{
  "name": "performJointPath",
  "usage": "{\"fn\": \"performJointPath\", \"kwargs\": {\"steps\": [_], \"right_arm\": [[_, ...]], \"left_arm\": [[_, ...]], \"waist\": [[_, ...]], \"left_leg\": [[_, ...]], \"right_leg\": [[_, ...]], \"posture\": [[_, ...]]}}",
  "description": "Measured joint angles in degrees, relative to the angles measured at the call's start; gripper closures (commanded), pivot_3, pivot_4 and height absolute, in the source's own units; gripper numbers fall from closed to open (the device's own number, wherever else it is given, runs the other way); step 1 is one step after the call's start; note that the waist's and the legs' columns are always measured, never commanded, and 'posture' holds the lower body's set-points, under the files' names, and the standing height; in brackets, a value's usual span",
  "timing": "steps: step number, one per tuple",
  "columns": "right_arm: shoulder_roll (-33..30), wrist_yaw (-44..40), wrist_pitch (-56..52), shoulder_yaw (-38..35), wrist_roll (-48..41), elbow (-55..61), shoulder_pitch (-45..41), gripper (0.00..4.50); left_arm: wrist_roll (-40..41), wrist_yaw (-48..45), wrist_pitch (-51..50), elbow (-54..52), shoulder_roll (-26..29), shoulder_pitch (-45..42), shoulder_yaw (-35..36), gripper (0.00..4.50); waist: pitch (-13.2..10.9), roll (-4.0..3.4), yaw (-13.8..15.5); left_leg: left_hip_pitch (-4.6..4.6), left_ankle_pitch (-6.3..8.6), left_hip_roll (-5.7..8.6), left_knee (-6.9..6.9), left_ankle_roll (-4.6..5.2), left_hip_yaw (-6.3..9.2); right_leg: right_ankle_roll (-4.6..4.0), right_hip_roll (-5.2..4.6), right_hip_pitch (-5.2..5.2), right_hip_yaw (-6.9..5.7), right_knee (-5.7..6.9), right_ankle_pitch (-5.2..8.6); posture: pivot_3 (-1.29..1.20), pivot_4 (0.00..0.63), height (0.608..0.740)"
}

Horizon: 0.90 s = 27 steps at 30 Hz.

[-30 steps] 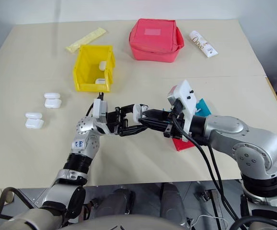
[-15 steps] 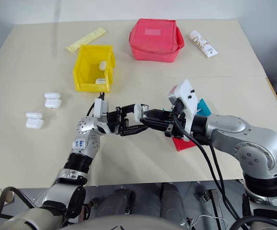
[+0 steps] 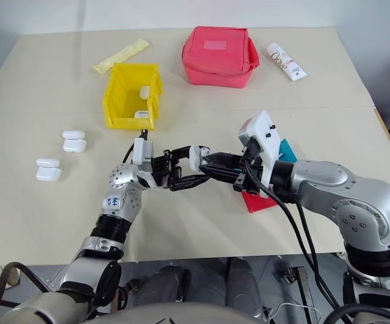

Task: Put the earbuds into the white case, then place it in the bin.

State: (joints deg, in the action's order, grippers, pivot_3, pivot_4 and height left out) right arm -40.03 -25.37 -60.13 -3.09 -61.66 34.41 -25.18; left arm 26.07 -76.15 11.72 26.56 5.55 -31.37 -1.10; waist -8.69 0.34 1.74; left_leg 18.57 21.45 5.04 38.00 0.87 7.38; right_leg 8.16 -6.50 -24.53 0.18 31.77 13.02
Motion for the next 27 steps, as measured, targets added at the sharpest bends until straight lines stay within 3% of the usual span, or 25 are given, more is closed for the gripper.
{"fn": "performJointPath", "kwargs": {"steps": [14, 20, 23, 25, 27], "right_arm": [[-2.59, -0.18, -0.02, -1.88, -0.05, 0.02, 0.53, 3.15], [-5.48, -0.30, 0.21, -2.33, 1.96, 0.14, -0.55, 3.15], [-5.54, -0.07, 0.71, -2.02, 3.07, 0.37, -3.53, 3.74], [-5.52, 0.45, -0.15, -0.31, 4.26, 0.36, -6.52, 4.39], [-4.68, 1.27, -1.23, 2.36, 5.42, 0.33, -10.06, 4.46]], "left_arm": [[-0.03, -0.31, 0.88, 0.99, 0.78, 0.00, 0.03, 1.68], [-5.01, 2.40, -0.21, 1.26, 5.29, -2.02, -1.52, 1.68], [-6.90, 3.93, -1.36, 1.09, 6.30, -4.41, -2.33, 1.68], [-9.55, 5.58, -2.34, 1.19, 7.31, -5.37, -3.82, 1.68], [-12.22, 6.99, -2.70, 1.49, 8.37, -6.49, -5.17, 1.68]], "waist": [[0.00, 0.00, 0.02], [-0.01, 0.01, 0.05], [-0.01, 0.01, 0.10], [-0.01, 0.01, 0.05], [-0.01, 0.01, -0.06]], "left_leg": [[0.00, 0.00, 0.00, 0.00, 0.00, 0.00], [0.01, 0.00, 0.01, 0.00, 0.00, -0.01], [0.02, 0.00, 0.00, -0.02, 0.00, 0.00], [0.04, 0.00, 0.01, -0.02, 0.01, 0.00], [0.04, 0.00, -0.01, -0.03, 0.00, 0.00]], "right_leg": [[0.00, 0.00, 0.00, 0.00, -0.02, 0.00], [0.00, 0.00, -0.01, 0.00, -0.08, 0.00], [0.02, 0.00, 0.00, 0.00, -0.01, -0.01], [0.03, 0.00, -0.02, 0.00, -0.02, -0.02], [0.03, 0.02, -0.04, 0.00, 0.00, -0.02]], "posture": [[0.00, 0.150, 0.740], [0.00, 0.150, 0.740], [0.00, 0.150, 0.740], [0.00, 0.150, 0.740], [0.00, 0.150, 0.740]]}}
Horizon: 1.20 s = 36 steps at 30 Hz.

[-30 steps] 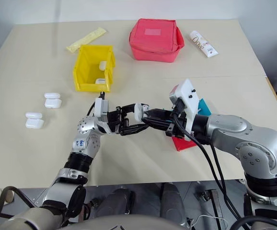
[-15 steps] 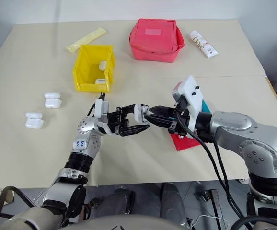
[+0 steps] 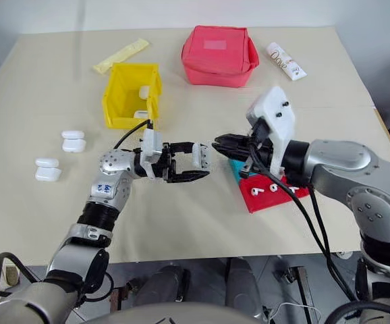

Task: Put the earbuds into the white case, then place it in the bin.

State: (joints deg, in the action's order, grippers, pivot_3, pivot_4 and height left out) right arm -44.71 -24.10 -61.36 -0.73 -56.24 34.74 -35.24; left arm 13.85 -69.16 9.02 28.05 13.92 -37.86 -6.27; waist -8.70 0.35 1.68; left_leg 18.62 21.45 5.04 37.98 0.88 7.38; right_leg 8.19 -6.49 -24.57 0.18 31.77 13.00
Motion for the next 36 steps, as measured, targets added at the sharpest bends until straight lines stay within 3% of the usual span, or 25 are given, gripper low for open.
{"fn": "performJointPath", "kwargs": {"steps": [7, 14, 20, 30, 33, 36], "right_arm": [[4.65, 1.36, -2.83, 9.72, 4.95, -1.56, -7.96, 4.46], [5.65, -1.28, -2.17, 16.63, 12.78, -5.49, -8.97, 4.46], [3.96, -3.23, -1.36, 14.31, 14.68, -4.86, -6.31, 4.46], [-0.17, -7.43, 0.18, -0.02, 13.04, -1.99, 4.42, 4.46], [0.33, -11.57, 3.31, -6.19, 9.66, -1.97, 9.81, 3.85], [1.74, -18.87, 8.78, -11.64, 5.93, -3.46, 14.48, 2.85]], "left_arm": [[-3.64, 2.98, -0.93, 1.55, 0.64, -3.80, -1.67, 1.68], [-3.35, 2.72, -1.61, 1.95, 0.65, -5.65, -1.55, 1.68], [-0.28, 0.02, -2.37, 0.91, 2.43, -4.28, -0.24, 1.68], [3.93, -2.44, -3.71, -0.64, 5.34, -3.15, 4.06, 1.68], [4.13, -0.97, -4.47, -0.49, 5.65, -3.14, 5.52, 1.68], [4.14, 2.44, -5.37, -0.19, 6.37, -3.17, 7.68, 1.68]], "waist": [[0.00, 0.00, -0.11], [0.00, 0.00, -0.12], [0.00, 0.00, -0.14], [0.01, 0.03, 0.05], [0.00, 0.04, 0.04], [0.00, 0.04, -0.03]], "left_leg": [[0.03, -0.01, 0.01, -0.02, -0.01, 0.01], [0.11, -0.03, 0.08, 0.01, 0.02, 0.02], [0.14, -0.03, 0.05, 0.01, 0.01, 0.02], [0.18, -0.03, 0.07, 0.04, 0.03, 0.04], [0.17, -0.03, 0.05, 0.04, 0.03, 0.05], [0.07, -0.03, 0.06, 0.03, 0.03, 0.02]], "right_leg": [[0.00, -0.01, -0.04, -0.01, 0.01, 0.00], [0.02, -0.05, -0.11, -0.03, 0.02, -0.01], [0.02, -0.04, -0.14, -0.03, 0.02, -0.01], [0.05, -0.05, -0.12, -0.04, 0.00, -0.03], [0.06, -0.04, -0.10, -0.04, 0.00, -0.03], [0.08, -0.04, -0.02, -0.02, 0.02, -0.04]], "posture": [[0.00, 0.150, 0.740], [0.00, 0.150, 0.740], [0.00, 0.150, 0.740], [0.00, 0.150, 0.740], [0.00, 0.150, 0.740], [0.00, 0.150, 0.740]]}}
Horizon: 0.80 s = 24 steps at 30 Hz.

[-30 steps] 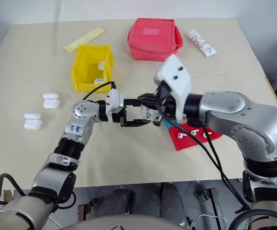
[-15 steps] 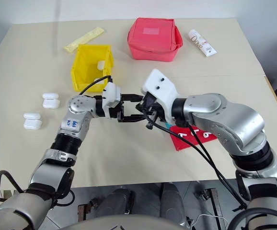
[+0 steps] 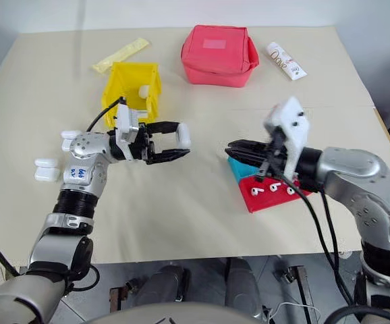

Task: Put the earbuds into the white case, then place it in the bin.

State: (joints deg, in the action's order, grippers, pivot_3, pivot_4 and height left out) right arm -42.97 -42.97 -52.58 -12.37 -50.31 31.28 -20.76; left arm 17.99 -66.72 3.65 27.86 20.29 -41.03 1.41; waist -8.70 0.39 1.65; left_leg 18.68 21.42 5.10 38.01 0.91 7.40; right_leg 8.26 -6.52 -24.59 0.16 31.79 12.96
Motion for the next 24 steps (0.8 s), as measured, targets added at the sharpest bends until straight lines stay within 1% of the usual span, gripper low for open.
{"fn": "performJointPath", "kwargs": {"steps": [1, 4, 6, 8, 9, 13, 15, 17, 19, 21, 22, 24], "right_arm": [[-0.59, -1.90, 1.26, -0.38, 0.07, -0.44, 1.11, 2.56], [-1.50, -6.44, 4.87, -0.46, 1.01, -2.56, 3.42, 1.47], [-1.50, -7.55, 6.65, -0.46, 2.04, -3.92, 4.17, 0.71], [-1.51, -7.28, 7.91, -0.71, 3.43, -4.91, 4.54, 0.11], [-1.51, -6.91, 8.57, -0.91, 3.84, -4.98, 5.03, 0.02], [-1.39, -5.47, 9.27, -1.99, 4.09, -4.56, 7.68, 0.02], [-1.03, -4.54, 9.39, -1.96, 4.05, -3.91, 8.73, 0.02], [-0.99, -3.58, 9.47, -1.97, 3.89, -2.98, 9.54, 0.02], [-0.91, -2.86, 9.46, -1.96, 3.64, -2.03, 10.03, 0.00], [-0.92, -2.33, 9.39, -1.96, 3.53, -1.91, 10.08, 0.00], [-0.93, -2.22, 9.26, -1.96, 3.35, -1.90, 10.06, 0.00], [-1.26, -2.12, 8.81, -1.96, 3.02, -1.88, 10.04, 0.00]], "left_arm": [[0.00, 1.06, -0.10, 0.10, 0.03, -0.04, 0.53, 1.68], [-0.14, 5.41, -0.25, 0.99, 0.02, -0.23, 2.10, 1.68], [-0.56, 9.44, -0.14, 2.26, 0.20, -0.82, 3.16, 1.68], [-1.71, 15.05, 0.07, 4.09, 0.48, -2.39, 4.59, 1.68], [-2.82, 19.18, -0.01, 5.88, 1.44, -3.97, 5.50, 1.68], [-7.86, 33.16, 0.16, 14.58, 5.50, -10.03, 7.70, 1.68], [-9.96, 37.78, 0.84, 19.36, 6.42, -12.48, 7.77, 1.68], [-11.36, 38.91, 2.75, 24.35, 6.59, -14.09, 7.58, 1.68], [-11.84, 38.09, 4.64, 28.20, 6.32, -15.03, 7.03, 0.97], [-12.44, 36.46, 6.16, 32.01, 5.55, -16.58, 6.47, 0.44], [-12.58, 35.65, 6.96, 33.34, 5.29, -17.27, 6.36, 0.09], [-12.61, 34.06, 7.91, 34.79, 5.28, -18.40, 6.36, 0.04]], "waist": [[0.00, 0.00, -0.03], [0.00, 0.00, -0.04], [0.00, 0.00, 0.00], [-0.01, 0.02, 0.04], [-0.01, 0.03, 0.12], [-0.01, 0.03, 0.18], [-0.01, 0.03, 0.26], [-0.01, 0.03, 0.43], [-0.01, 0.04, 0.76], [-0.04, 0.08, 1.16], [-0.04, 0.09, 1.27], [-0.04, 0.10, 1.25]], "left_leg": [[-0.02, 0.00, -0.01, 0.00, 0.00, 0.00], [-0.03, 0.00, -0.01, -0.01, 0.00, -0.01], [-0.03, 0.00, -0.01, -0.01, -0.01, 0.00], [-0.02, 0.00, 0.00, 0.00, -0.01, 0.00], [0.00, 0.00, 0.00, 0.00, -0.02, 0.00], [-0.03, 0.00, 0.04, -0.02, -0.03, -0.01], [-0.03, 0.00, 0.09, -0.02, -0.02, -0.02], [-0.03, 0.00, 0.09, -0.01, -0.02, -0.02], [-0.02, -0.01, 0.09, 0.01, -0.01, -0.02], [0.01, -0.01, 0.11, 0.04, -0.02, -0.03], [0.01, -0.02, 0.10, 0.04, -0.02, -0.02], [0.01, -0.02, 0.09, 0.04, -0.02, -0.03]], "right_leg": [[0.00, 0.01, 0.03, 0.00, 0.00, 0.00], [0.00, 0.02, 0.03, 0.00, 0.00, 0.00], [0.00, 0.01, 0.01, 0.00, 0.00, 0.00], [0.00, 0.00, 0.00, 0.01, 0.01, 0.00], [0.00, 0.02, -0.01, 0.00, 0.00, 0.00], [0.00, 0.02, -0.02, 0.01, 0.01, 0.00], [0.01, -0.01, -0.01, 0.01, 0.02, 0.00], [0.01, -0.03, 0.00, 0.01, 0.03, -0.01], [0.02, -0.02, 0.00, 0.01, 0.03, -0.01], [0.06, -0.02, -0.01, 0.00, 0.03, -0.03], [0.06, -0.02, -0.01, -0.01, 0.04, -0.03], [0.06, -0.02, -0.02, 0.00, 0.04, -0.03]], "posture": [[0.00, 0.150, 0.740], [0.00, 0.150, 0.740], [0.00, 0.150, 0.740], [0.00, 0.150, 0.740], [0.00, 0.150, 0.740], [0.00, 0.150, 0.740], [0.00, 0.150, 0.740], [0.00, 0.150, 0.740], [0.00, 0.150, 0.740], [0.00, 0.150, 0.740], [0.00, 0.150, 0.740], [0.00, 0.150, 0.740]]}}
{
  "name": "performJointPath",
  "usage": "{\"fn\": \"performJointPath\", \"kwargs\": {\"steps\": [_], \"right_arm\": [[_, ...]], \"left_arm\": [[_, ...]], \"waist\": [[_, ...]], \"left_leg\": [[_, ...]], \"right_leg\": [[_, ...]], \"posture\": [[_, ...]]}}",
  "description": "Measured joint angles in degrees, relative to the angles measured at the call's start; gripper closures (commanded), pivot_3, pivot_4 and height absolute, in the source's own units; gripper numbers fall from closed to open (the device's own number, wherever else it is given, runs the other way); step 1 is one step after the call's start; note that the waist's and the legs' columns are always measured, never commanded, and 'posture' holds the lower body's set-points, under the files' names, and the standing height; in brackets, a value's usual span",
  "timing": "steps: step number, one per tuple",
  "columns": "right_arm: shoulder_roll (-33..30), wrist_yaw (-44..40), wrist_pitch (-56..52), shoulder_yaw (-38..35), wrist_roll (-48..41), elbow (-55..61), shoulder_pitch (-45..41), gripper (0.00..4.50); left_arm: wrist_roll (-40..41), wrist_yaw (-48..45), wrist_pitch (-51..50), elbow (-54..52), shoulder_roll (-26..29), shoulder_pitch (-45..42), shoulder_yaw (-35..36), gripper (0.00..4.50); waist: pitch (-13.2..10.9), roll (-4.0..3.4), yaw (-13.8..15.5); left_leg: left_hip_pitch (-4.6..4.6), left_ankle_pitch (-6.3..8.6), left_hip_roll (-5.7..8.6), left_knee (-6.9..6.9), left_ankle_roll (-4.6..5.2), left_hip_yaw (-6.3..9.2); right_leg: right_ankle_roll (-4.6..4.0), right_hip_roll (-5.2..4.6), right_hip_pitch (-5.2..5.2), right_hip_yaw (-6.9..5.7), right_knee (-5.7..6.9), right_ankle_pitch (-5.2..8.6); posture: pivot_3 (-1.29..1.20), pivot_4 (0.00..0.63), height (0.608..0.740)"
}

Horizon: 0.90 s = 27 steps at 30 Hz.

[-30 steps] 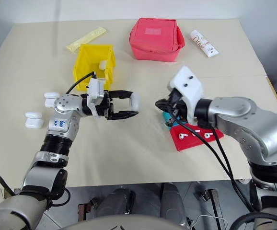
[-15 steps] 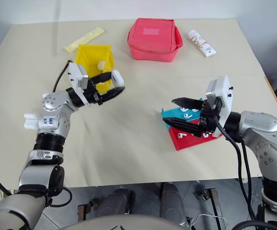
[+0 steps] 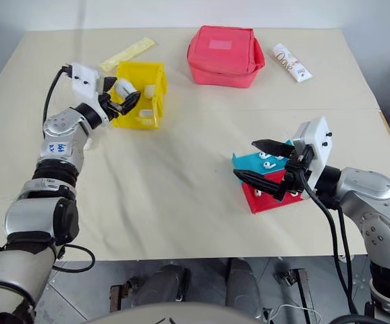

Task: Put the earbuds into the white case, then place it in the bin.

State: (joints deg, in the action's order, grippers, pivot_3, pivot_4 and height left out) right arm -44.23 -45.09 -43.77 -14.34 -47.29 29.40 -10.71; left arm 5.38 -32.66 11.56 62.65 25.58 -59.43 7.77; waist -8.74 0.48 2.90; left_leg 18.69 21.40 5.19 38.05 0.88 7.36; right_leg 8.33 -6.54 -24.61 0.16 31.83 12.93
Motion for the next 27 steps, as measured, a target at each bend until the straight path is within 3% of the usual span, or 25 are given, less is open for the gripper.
{"fn": "performJointPath", "kwargs": {"steps": [8, 12, 18, 27], "right_arm": [[-2.30, -1.21, -0.10, 0.00, -0.62, -0.55, -0.78, 0.00], [-4.37, -5.80, -0.07, -1.66, -2.62, -1.71, -0.99, 0.00], [-9.08, -17.38, 5.00, -1.97, 1.57, -8.66, 6.97, 0.00], [-12.08, -26.84, 14.54, -1.95, 9.97, -21.01, 8.79, 0.00]], "left_arm": [[0.33, -8.52, 3.51, 0.46, 1.26, -0.35, 0.17, 0.04], [7.13, -22.61, 3.70, -14.09, 4.39, 10.13, 1.38, 0.04], [17.36, -37.24, -10.43, -35.60, 12.77, 28.69, 2.59, 0.04], [20.74, -39.24, -16.63, -44.29, 17.32, 41.42, 6.80, 0.04]], "waist": [[0.00, 0.00, -0.24], [0.01, -0.03, -1.17], [0.02, -0.01, -1.48], [-0.04, -0.16, -1.27]], "left_leg": [[-0.01, 0.00, -0.02, -0.01, 0.00, -0.02], [-0.01, 0.01, -0.13, -0.06, 0.00, -0.05], [-0.13, 0.04, -0.19, -0.05, 0.01, -0.09], [-0.21, 0.07, -0.18, -0.07, 0.01, -0.11]], "right_leg": [[0.00, 0.02, -0.01, 0.00, 0.01, 0.00], [-0.02, -0.01, -0.02, 0.02, -0.01, 0.01], [-0.09, 0.01, 0.08, 0.06, 0.02, 0.05], [-0.13, 0.01, 0.13, 0.08, 0.04, 0.07]], "posture": [[0.00, 0.150, 0.740], [0.00, 0.150, 0.740], [0.00, 0.150, 0.740], [0.00, 0.150, 0.740]]}}
